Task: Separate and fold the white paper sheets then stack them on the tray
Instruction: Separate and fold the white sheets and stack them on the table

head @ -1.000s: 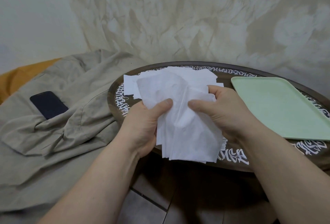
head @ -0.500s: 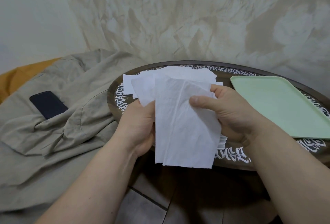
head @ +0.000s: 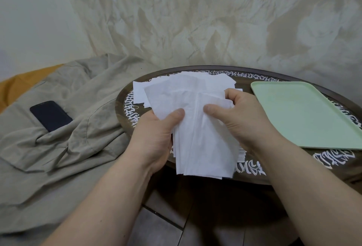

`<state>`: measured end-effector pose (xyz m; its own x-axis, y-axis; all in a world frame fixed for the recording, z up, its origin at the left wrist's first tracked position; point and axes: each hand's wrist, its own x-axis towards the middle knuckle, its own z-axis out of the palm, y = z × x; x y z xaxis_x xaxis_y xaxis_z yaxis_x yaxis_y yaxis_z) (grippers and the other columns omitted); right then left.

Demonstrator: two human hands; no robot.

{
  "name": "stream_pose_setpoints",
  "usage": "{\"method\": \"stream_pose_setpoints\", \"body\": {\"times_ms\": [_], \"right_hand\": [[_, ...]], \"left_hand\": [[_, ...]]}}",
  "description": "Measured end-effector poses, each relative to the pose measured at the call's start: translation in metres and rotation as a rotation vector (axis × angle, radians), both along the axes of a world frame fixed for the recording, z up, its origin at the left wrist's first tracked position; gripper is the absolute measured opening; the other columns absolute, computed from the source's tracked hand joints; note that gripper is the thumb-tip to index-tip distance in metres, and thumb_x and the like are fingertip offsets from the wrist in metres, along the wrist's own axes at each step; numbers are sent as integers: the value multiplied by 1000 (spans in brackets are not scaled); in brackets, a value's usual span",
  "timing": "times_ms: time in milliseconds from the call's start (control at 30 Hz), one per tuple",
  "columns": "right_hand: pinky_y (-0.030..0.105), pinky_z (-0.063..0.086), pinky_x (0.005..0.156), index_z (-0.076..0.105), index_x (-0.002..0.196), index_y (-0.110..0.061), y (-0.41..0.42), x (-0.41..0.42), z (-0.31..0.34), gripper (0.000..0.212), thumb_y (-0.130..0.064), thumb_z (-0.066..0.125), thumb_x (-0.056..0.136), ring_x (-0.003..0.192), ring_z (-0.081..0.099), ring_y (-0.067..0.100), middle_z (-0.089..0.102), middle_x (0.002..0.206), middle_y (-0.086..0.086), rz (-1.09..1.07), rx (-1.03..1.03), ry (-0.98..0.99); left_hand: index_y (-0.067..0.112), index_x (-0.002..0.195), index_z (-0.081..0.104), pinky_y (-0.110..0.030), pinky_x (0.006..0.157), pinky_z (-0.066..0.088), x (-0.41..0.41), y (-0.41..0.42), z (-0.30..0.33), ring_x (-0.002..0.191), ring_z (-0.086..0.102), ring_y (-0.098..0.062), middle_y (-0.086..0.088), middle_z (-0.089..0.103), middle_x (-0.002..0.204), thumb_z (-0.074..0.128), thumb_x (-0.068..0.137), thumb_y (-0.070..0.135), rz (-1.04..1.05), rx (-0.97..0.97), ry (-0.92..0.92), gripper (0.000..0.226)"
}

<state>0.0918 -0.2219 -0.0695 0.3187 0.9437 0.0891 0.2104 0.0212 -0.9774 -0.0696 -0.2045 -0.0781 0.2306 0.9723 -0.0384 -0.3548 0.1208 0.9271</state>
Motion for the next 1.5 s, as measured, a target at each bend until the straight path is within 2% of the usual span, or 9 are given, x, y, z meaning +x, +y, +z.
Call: {"method": "stream_pose_setpoints", "body": {"times_ms": [100, 167, 433, 667, 800, 1067, 1233, 1400, 1500], "right_hand": [[21, 44, 64, 61, 70, -17, 1, 5, 2, 18, -22, 77, 76, 72, 54, 9, 60, 76, -9, -113, 43, -195], [17, 40, 58, 62, 67, -17, -1, 9, 5, 18, -21, 77, 77, 70, 51, 5, 59, 75, -10, -119, 45, -190], [27, 44, 66, 66, 70, -14, -11, 13, 17, 15, -9, 69, 83, 70, 58, 16, 66, 73, 2, 222, 42, 191], [26, 43, 62, 67, 73, -22, -7, 1, 6, 10, -19, 72, 81, 70, 58, 13, 67, 82, -2, 77, 22, -17], [19, 46, 62, 70, 78, -22, -8, -2, 8, 8, -20, 78, 76, 72, 60, 3, 67, 87, -7, 88, 33, -59], [24, 41, 59, 66, 63, -21, -6, 0, 8, 18, -18, 75, 78, 65, 57, 9, 66, 69, -7, 23, 41, -48], [23, 40, 58, 66, 63, -20, -6, -1, 9, 17, -18, 76, 77, 64, 55, 8, 64, 67, -8, 23, 49, -55], [23, 40, 61, 67, 64, -21, -7, -1, 9, 16, -20, 75, 78, 67, 56, 8, 65, 69, -9, 17, 58, -59], [28, 46, 64, 68, 67, -21, -6, -1, 8, 12, -19, 75, 77, 72, 61, 12, 68, 73, -5, 19, 66, -47]], "left_hand": [[11, 99, 68, -29, 65, 59, -1, 3, -1, 81, 74, -17, -1, 77, 91, 56, 94, 1, 55, 7, 15, 17], [13, 98, 68, -28, 65, 60, -3, 4, -1, 80, 74, -15, 1, 77, 89, 56, 94, 0, 72, 18, 19, 18], [12, 95, 69, -33, 69, 60, -4, 4, -3, 82, 74, -18, -1, 77, 90, 57, 94, 1, 77, 41, 89, 16], [11, 92, 76, -39, 78, 59, 2, -4, -3, 92, 74, -25, -9, 77, 98, 73, 75, 16, -54, 79, 101, 18], [8, 101, 75, -46, 88, 55, 3, -6, -2, 97, 72, -30, -12, 75, 103, 72, 79, 14, -86, 63, 96, 23], [14, 92, 74, -33, 66, 56, 3, -7, -2, 87, 74, -22, -6, 77, 95, 61, 91, 7, -52, 59, 124, 15], [16, 80, 79, -45, 87, 54, 3, -7, -1, 88, 73, -23, -7, 77, 94, 57, 93, 9, -49, 37, 112, 27], [22, 78, 81, -39, 83, 56, 4, -7, -2, 89, 73, -21, -5, 77, 95, 58, 91, 12, -80, 56, 85, 28], [20, 83, 80, -39, 82, 58, 3, -6, -4, 92, 73, -22, -6, 77, 99, 72, 82, 14, -96, 65, 78, 10]]}}
